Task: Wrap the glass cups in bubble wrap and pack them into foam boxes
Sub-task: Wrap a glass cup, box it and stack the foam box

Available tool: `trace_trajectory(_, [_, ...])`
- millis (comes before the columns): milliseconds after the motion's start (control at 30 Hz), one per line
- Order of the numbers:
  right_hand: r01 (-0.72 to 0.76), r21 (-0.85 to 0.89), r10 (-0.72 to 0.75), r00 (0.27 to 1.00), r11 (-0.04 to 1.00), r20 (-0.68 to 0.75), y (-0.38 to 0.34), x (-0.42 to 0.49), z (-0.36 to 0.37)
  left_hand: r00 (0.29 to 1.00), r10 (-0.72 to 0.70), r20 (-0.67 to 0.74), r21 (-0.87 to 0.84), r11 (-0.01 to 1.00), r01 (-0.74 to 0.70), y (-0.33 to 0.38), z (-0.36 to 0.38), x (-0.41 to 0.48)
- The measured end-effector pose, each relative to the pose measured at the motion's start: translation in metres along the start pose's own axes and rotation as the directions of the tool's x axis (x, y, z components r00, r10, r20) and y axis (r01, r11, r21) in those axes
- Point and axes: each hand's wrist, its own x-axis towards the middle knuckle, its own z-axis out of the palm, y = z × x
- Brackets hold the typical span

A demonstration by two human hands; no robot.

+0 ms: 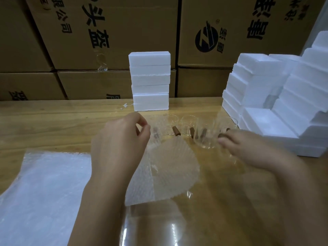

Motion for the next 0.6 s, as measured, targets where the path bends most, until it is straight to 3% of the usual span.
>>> trace_trajectory(100, [0.112,0.262,-0.081,0.989,0.959,-0.126,-0.003,-0.034,-0.032,1.0,0.003,0.004,-0.005,1.0,-0.003,0.002,0.004,-0.001])
trace_trajectory(167, [0.19,0.301,-0.163,0.98,0.934,-0.113,-0.017,-0.058,-0.046,1.0,0.014,-0.001,-0.002,1.0,-0.014,0.005,0.005,-0.001])
trace_trajectory(200, [0.206,0.262,-0.193,0.978,0.943,-0.077,-0.026,-0.07,-0.049,1.0,0.019,-0.006,0.001,1.0,-0.019,0.007,0.006,-0.002])
trace_trajectory(267, [0.239,0.016,-0.239,0.971,0.971,0.028,-0.04,-0.084,-0.047,0.999,0.036,-0.019,0.008,0.999,-0.036,0.01,0.007,-0.003])
trace_trajectory(367, [0.256,-0.281,-0.214,0.962,0.925,0.172,-0.069,-0.087,-0.032,0.998,0.061,-0.021,-0.018,0.998,-0.061,0.016,0.008,-0.006])
trace_trajectory(500, [0.298,-0.348,-0.239,0.95,0.889,0.201,-0.083,-0.069,-0.003,0.993,0.115,-0.036,-0.06,0.991,-0.117,0.025,0.006,-0.012])
trace_trajectory(567, [0.292,-0.329,-0.25,0.954,0.898,0.166,-0.083,-0.054,0.012,0.98,0.189,-0.062,-0.068,0.979,-0.193,0.034,0.007,-0.017])
trace_trajectory(600, [0.252,-0.228,-0.217,0.962,0.941,0.167,-0.085,-0.048,0.016,0.971,0.229,-0.076,-0.071,0.97,-0.234,0.039,0.007,-0.019])
